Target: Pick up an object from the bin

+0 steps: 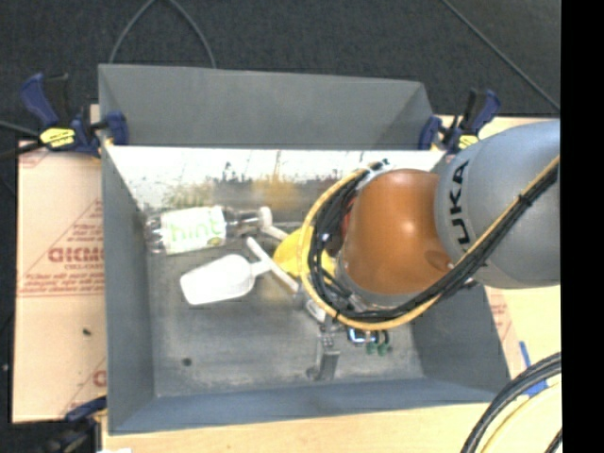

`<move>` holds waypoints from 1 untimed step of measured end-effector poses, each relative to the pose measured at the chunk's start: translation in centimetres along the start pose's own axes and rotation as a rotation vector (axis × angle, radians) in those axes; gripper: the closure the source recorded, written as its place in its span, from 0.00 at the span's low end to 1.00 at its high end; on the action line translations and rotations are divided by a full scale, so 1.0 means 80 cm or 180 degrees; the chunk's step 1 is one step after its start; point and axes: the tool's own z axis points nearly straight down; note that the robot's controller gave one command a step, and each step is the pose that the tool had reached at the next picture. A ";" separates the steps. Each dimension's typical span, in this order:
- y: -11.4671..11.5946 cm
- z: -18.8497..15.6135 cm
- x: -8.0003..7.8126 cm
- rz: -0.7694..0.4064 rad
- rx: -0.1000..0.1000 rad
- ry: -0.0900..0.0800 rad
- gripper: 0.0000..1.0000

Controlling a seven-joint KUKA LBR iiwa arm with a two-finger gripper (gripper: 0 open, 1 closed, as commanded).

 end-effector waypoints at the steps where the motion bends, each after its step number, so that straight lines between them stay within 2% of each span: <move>1: 0.000 -0.005 -0.002 0.0011 -0.0002 -0.0027 0.00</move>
Offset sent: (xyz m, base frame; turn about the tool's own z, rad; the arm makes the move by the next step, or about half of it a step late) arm 0.1515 -0.0837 -0.0842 0.0717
